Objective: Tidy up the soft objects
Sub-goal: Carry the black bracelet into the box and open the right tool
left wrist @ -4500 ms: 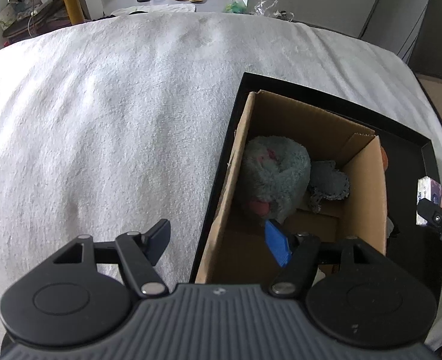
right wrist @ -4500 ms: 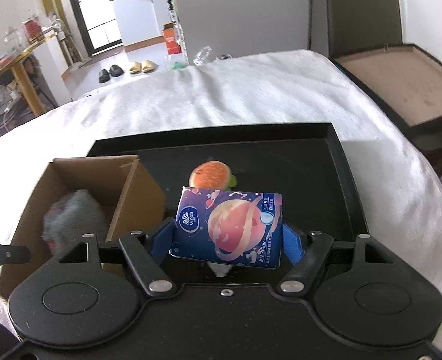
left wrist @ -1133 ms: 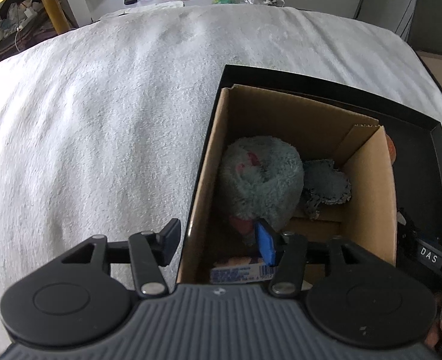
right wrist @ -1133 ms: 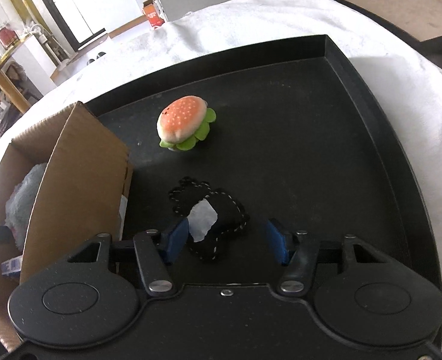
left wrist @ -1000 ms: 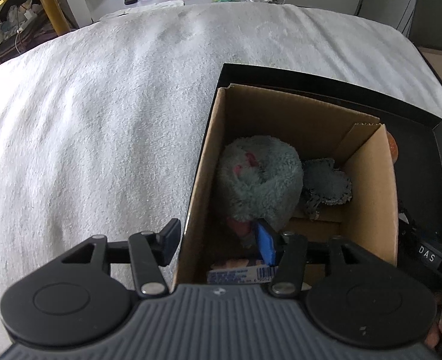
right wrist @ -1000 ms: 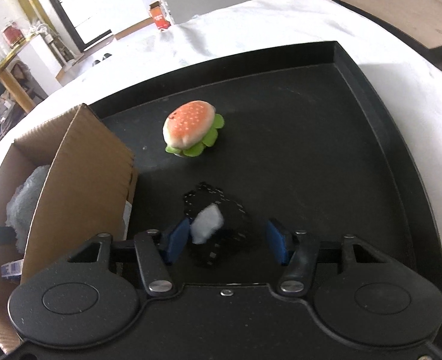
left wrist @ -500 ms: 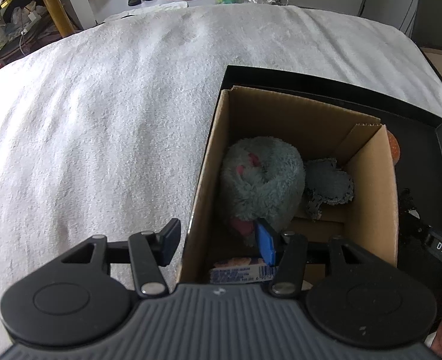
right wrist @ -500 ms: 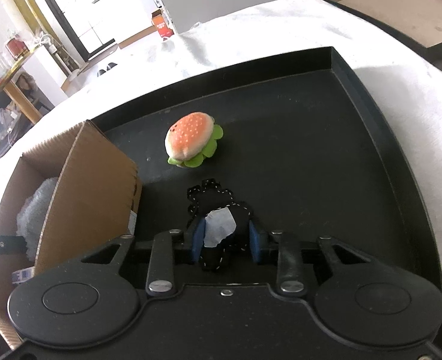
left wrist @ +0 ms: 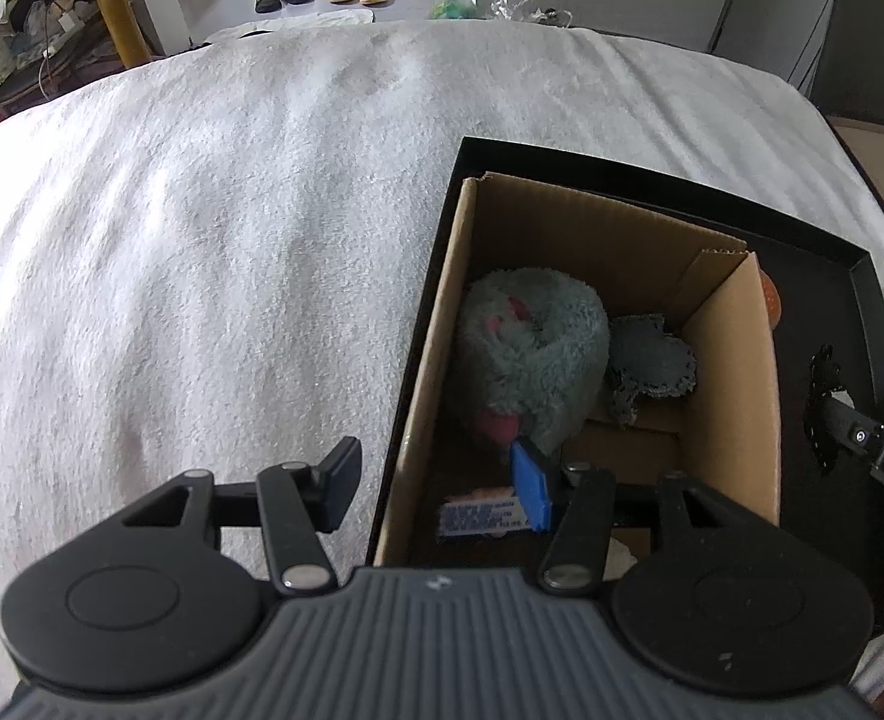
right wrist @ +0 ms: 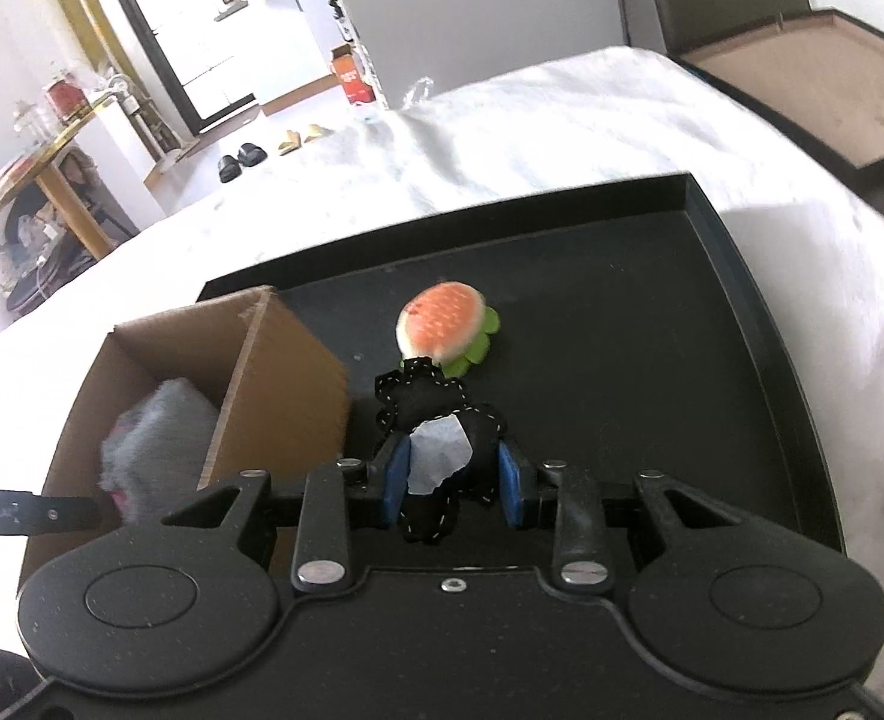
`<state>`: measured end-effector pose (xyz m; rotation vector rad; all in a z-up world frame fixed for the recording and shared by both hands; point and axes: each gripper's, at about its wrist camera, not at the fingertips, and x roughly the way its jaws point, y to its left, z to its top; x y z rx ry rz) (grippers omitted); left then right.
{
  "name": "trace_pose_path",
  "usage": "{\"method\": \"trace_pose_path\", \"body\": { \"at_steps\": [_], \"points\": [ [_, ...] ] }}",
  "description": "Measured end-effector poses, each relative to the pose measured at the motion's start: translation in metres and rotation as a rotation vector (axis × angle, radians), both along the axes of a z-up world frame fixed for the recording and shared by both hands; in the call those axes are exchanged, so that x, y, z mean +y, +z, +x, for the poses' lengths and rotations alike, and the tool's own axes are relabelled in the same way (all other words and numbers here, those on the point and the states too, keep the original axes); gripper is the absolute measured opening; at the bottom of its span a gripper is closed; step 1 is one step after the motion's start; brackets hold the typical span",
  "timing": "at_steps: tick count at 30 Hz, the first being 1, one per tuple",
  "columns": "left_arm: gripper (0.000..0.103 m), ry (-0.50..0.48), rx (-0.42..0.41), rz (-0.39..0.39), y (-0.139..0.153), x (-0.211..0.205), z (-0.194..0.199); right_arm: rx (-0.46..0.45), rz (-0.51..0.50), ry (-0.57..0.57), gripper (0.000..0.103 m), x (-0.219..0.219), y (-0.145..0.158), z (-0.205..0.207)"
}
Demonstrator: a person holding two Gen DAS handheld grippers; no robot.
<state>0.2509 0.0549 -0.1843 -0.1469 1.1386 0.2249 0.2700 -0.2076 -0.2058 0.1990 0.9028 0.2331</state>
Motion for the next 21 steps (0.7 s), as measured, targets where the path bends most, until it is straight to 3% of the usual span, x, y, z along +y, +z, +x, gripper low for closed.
{"method": "trace_pose_path", "body": {
  "at_steps": [21],
  "points": [
    [0.053, 0.013, -0.033, -0.123, -0.005, 0.021, -0.017, -0.058, -0.074, 0.092, 0.034, 0.054, 0.048, -0.012]
  ]
}}
